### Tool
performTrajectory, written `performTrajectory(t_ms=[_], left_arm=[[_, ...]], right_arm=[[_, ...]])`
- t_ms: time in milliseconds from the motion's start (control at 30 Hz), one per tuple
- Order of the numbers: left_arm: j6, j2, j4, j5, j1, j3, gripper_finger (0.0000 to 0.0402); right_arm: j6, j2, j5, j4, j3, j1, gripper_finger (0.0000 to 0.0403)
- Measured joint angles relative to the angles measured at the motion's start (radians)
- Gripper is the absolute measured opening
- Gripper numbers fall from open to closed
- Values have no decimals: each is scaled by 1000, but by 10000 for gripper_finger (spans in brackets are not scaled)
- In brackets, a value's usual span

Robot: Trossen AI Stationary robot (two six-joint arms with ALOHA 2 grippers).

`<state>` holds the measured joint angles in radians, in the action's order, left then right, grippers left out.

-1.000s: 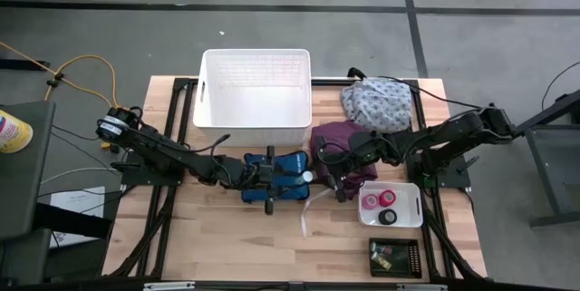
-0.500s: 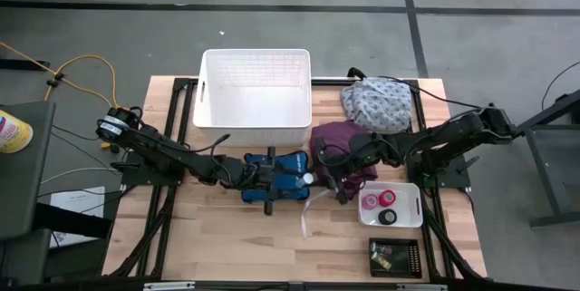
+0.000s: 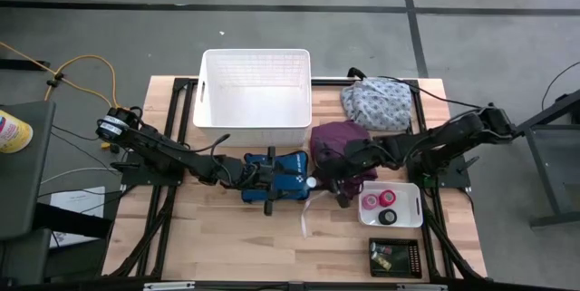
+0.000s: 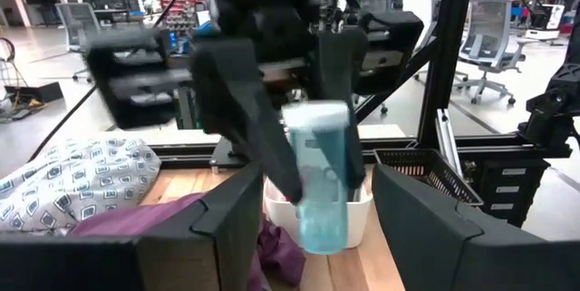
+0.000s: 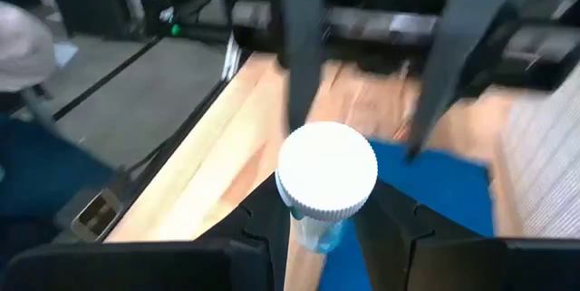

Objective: Pick & Place Medicine items
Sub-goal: Put the blue pill bottle into the black bin

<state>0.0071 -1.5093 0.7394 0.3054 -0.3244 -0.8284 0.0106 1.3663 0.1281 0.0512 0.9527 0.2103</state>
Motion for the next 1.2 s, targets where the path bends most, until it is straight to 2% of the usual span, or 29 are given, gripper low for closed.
performTrajectory(t_ms=[167, 333, 733, 900, 1200], left_arm=[[0, 0, -6, 0, 0, 0, 203], [0, 0, -6, 0, 0, 0, 203], [0, 0, -6, 1, 0, 0, 203], [-1, 0, -6, 1, 0, 0, 203], [-46, 0, -6, 2, 0, 0, 203]], right_arm=[[-63, -31, -9, -115, 0, 38, 96], [-159, -95, -99, -293, 0, 90, 96], [-528, -151, -217, -666, 0, 276, 96], [-722, -151, -256, -702, 0, 399, 96], [-1102, -146, -403, -702, 0, 669, 96]])
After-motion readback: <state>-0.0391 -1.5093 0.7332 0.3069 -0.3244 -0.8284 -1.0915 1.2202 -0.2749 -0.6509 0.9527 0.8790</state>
